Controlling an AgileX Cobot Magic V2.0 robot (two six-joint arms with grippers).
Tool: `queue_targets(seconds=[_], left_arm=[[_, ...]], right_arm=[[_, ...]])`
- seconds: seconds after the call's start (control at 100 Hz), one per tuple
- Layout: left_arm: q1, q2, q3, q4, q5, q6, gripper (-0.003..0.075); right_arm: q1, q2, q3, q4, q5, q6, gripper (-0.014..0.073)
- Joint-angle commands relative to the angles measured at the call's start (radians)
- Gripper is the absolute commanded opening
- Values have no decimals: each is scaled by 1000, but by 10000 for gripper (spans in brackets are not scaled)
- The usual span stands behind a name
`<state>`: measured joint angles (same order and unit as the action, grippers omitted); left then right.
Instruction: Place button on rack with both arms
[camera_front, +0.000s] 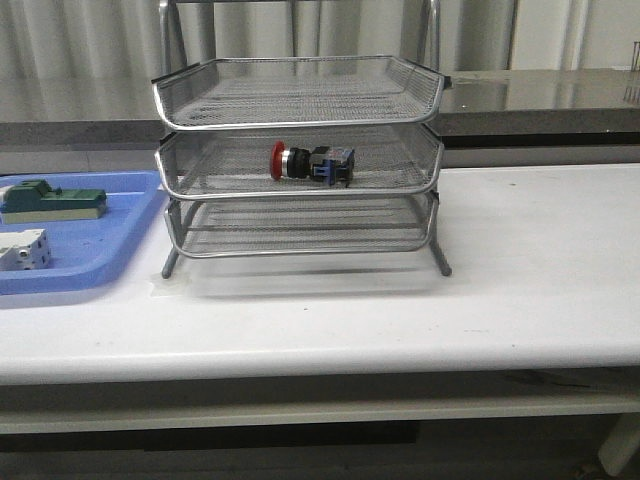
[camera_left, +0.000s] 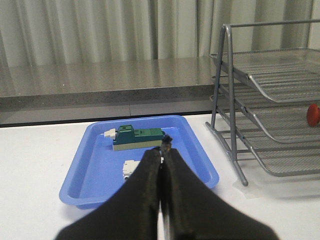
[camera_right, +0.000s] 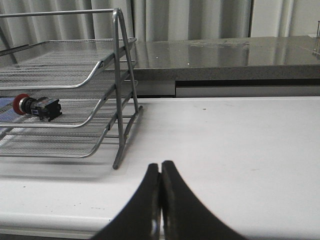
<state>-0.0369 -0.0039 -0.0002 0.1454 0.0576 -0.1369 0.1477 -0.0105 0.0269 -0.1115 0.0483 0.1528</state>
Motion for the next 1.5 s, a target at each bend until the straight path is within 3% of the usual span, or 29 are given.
queue_targets(seconds=[0.0, 1.49], left_arm=[[2, -28, 32, 28, -58, -57, -20], [2, -36, 47, 35, -46, -75, -20]], right_arm=[[-8, -19, -16, 2, -82, -2, -57], [-8, -19, -16, 2, -82, -2, -57]])
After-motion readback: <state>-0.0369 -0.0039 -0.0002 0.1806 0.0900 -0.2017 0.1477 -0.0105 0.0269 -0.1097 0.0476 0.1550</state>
